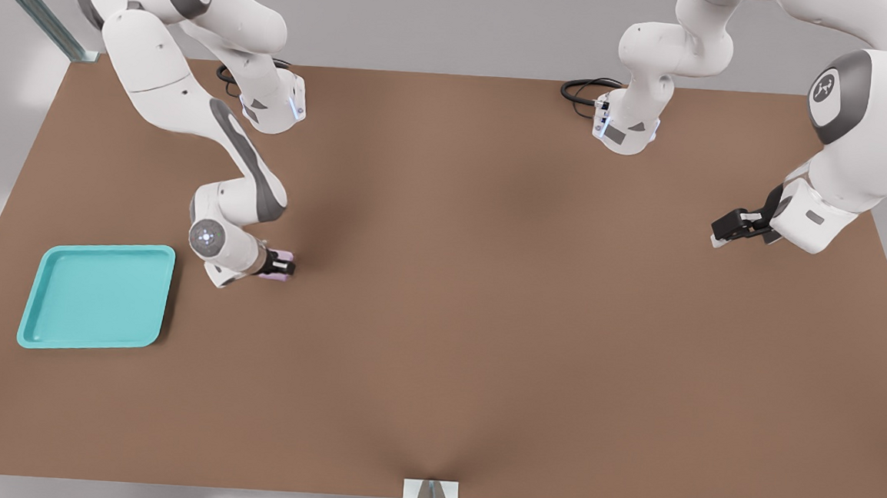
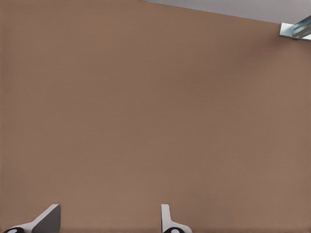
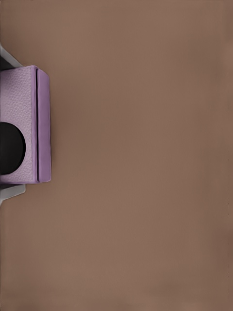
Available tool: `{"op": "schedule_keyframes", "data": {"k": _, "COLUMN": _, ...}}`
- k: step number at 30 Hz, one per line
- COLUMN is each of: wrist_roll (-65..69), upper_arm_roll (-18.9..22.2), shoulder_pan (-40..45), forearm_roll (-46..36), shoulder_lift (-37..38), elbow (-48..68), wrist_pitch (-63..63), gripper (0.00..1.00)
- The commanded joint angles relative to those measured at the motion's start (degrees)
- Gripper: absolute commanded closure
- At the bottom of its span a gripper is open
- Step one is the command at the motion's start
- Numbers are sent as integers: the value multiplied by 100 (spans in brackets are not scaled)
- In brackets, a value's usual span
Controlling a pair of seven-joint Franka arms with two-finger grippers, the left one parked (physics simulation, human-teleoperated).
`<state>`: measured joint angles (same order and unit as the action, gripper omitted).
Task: Keep left arm still and place phone on the tray with right arm
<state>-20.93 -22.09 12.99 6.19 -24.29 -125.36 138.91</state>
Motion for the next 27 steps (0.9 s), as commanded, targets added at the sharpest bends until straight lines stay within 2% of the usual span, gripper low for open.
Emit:
{"op": "schedule_keyframes", "data": {"k": 1, "wrist_roll": 458, "upper_arm_roll": -6, "shoulder_pan": 81, "forearm_roll": 41, "shoulder_lift": 231, "elbow": 135, "wrist_pitch": -451, "gripper": 26}}
{"op": "schedule_keyframes", "data": {"k": 3, "wrist_roll": 809, "upper_arm_roll": -6, "shoulder_pan": 449, "forearm_roll": 41, "shoulder_lift": 460, "elbow": 433, "wrist_pitch": -768, "gripper": 26}}
{"op": "schedule_keyframes", "data": {"k": 7, "wrist_roll": 1978, "upper_arm_roll": 82, "shoulder_pan": 1284, "forearm_roll": 110, "shoulder_lift": 337, "elbow": 890, "wrist_pitch": -769, "gripper": 25}}
{"op": "schedule_keyframes", "data": {"k": 12, "wrist_roll": 3718, "upper_arm_roll": 91, "shoulder_pan": 2744, "forearm_roll": 463, "shoulder_lift": -516, "elbow": 1567, "wrist_pitch": -716, "gripper": 25}}
{"op": "schedule_keyframes", "data": {"k": 15, "wrist_roll": 4721, "upper_arm_roll": 91, "shoulder_pan": 3271, "forearm_roll": 463, "shoulder_lift": -1175, "elbow": 2191, "wrist_pitch": -698, "gripper": 24}}
{"op": "schedule_keyframes", "data": {"k": 16, "wrist_roll": 4712, "upper_arm_roll": 91, "shoulder_pan": 3271, "forearm_roll": 463, "shoulder_lift": -1254, "elbow": 2279, "wrist_pitch": -698, "gripper": 0}}
{"op": "schedule_keyframes", "data": {"k": 19, "wrist_roll": 4668, "upper_arm_roll": -6, "shoulder_pan": 3069, "forearm_roll": 471, "shoulder_lift": -1201, "elbow": 2657, "wrist_pitch": -777, "gripper": 0}}
{"op": "schedule_keyframes", "data": {"k": 21, "wrist_roll": 4624, "upper_arm_roll": -32, "shoulder_pan": 2525, "forearm_roll": 463, "shoulder_lift": -1061, "elbow": 3957, "wrist_pitch": -2226, "gripper": 0}}
{"op": "schedule_keyframes", "data": {"k": 22, "wrist_roll": 4335, "upper_arm_roll": -23, "shoulder_pan": 2094, "forearm_roll": 532, "shoulder_lift": -710, "elbow": 4362, "wrist_pitch": -2851, "gripper": 0}}
{"op": "schedule_keyframes", "data": {"k": 23, "wrist_roll": 3509, "upper_arm_roll": -32, "shoulder_pan": 1497, "forearm_roll": 630, "shoulder_lift": -270, "elbow": 4591, "wrist_pitch": -3536, "gripper": 0}}
{"op": "schedule_keyframes", "data": {"k": 25, "wrist_roll": 1778, "upper_arm_roll": -1112, "shoulder_pan": 1382, "forearm_roll": 577, "shoulder_lift": 372, "elbow": 4573, "wrist_pitch": -4135, "gripper": 0}}
{"op": "schedule_keyframes", "data": {"k": 26, "wrist_roll": 1328, "upper_arm_roll": -1420, "shoulder_pan": 1390, "forearm_roll": 586, "shoulder_lift": 548, "elbow": 4591, "wrist_pitch": -4292, "gripper": 0}}
{"op": "schedule_keyframes", "data": {"k": 27, "wrist_roll": 1442, "upper_arm_roll": -871, "shoulder_pan": 893, "forearm_roll": 446, "shoulder_lift": 1073, "elbow": 4714, "wrist_pitch": -4855, "gripper": 0}}
